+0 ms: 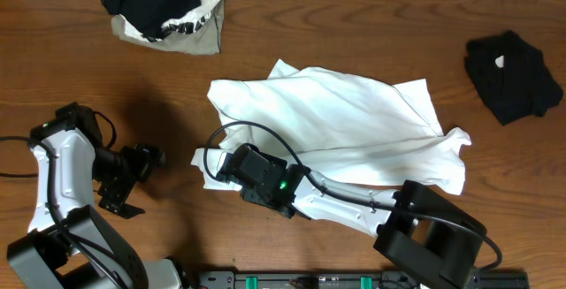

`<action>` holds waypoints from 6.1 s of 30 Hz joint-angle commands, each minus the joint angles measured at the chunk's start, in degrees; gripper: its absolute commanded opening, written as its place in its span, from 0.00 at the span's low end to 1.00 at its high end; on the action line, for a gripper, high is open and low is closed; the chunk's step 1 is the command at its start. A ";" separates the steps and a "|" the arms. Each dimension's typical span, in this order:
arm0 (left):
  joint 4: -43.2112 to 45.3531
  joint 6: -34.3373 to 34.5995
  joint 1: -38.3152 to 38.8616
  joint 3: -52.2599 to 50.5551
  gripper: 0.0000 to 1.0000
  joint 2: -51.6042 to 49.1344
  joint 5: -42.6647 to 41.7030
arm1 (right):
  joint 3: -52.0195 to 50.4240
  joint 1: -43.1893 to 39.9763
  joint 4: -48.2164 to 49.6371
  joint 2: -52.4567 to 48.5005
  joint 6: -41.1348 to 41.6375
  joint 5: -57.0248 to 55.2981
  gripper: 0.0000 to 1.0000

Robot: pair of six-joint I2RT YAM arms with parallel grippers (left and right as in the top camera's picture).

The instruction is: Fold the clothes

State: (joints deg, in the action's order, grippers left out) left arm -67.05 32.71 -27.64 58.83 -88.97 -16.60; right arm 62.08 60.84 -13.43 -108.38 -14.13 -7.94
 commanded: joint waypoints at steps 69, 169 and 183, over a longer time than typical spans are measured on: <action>-0.20 -2.08 -0.26 -0.11 1.00 0.79 -0.33 | 5.66 -0.13 -2.58 -3.82 1.42 4.04 0.18; 20.33 -3.89 40.09 -0.11 0.50 -12.74 -10.80 | 5.46 -25.68 -43.87 7.98 39.85 29.38 0.10; 14.73 -0.24 36.41 -0.11 0.50 -18.62 -2.14 | 0.15 -25.22 -33.62 7.93 43.28 29.64 0.16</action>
State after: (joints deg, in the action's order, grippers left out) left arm -51.31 30.59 10.66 59.00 -106.37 -23.97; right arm 63.53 34.79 -47.64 -100.68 27.68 20.88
